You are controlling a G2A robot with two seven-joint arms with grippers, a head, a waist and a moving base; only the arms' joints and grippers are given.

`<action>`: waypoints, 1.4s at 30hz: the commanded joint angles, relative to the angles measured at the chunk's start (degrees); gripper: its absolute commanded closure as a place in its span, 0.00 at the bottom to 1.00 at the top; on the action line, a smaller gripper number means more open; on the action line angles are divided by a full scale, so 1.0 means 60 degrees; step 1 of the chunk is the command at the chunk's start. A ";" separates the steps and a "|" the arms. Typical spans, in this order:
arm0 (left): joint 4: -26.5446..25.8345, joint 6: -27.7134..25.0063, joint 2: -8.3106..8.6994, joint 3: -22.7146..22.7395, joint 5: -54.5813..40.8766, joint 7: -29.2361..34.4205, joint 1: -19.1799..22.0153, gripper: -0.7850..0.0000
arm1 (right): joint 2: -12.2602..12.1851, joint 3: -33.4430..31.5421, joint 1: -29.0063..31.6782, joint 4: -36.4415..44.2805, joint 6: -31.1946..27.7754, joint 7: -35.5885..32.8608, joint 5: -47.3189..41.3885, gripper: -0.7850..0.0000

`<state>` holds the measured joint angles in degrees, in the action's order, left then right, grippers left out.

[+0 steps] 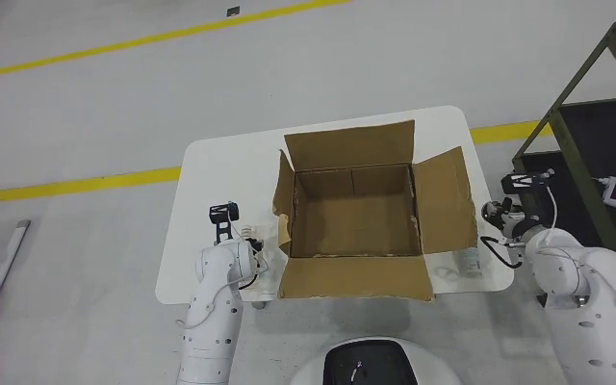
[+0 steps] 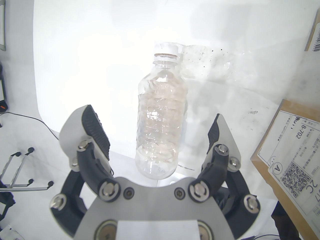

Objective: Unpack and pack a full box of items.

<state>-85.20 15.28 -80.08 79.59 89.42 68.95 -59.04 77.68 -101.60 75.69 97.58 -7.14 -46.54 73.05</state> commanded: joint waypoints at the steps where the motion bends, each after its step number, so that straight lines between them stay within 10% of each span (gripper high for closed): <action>1: 0.0000 0.0000 0.0000 0.0000 0.0000 0.0000 0.0000 0.00 | -0.0037 0.0080 0.0032 -0.0049 -0.0168 -0.0176 0.0284 1.00; 23: 0.0000 0.0000 0.0000 0.0000 0.0000 0.0000 0.0000 0.00 | -0.0247 0.0519 0.0066 -0.0814 -0.0325 -0.0472 0.0469 1.00; 42: 0.0000 0.0000 0.0000 0.0000 0.0000 0.0000 0.0000 0.00 | -0.0401 0.0759 -0.0101 -0.1186 -0.0235 -0.0481 0.0384 0.64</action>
<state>-85.20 15.28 -80.08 79.59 89.42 68.95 -59.04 75.30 -97.11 75.09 90.50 -8.54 -49.42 75.40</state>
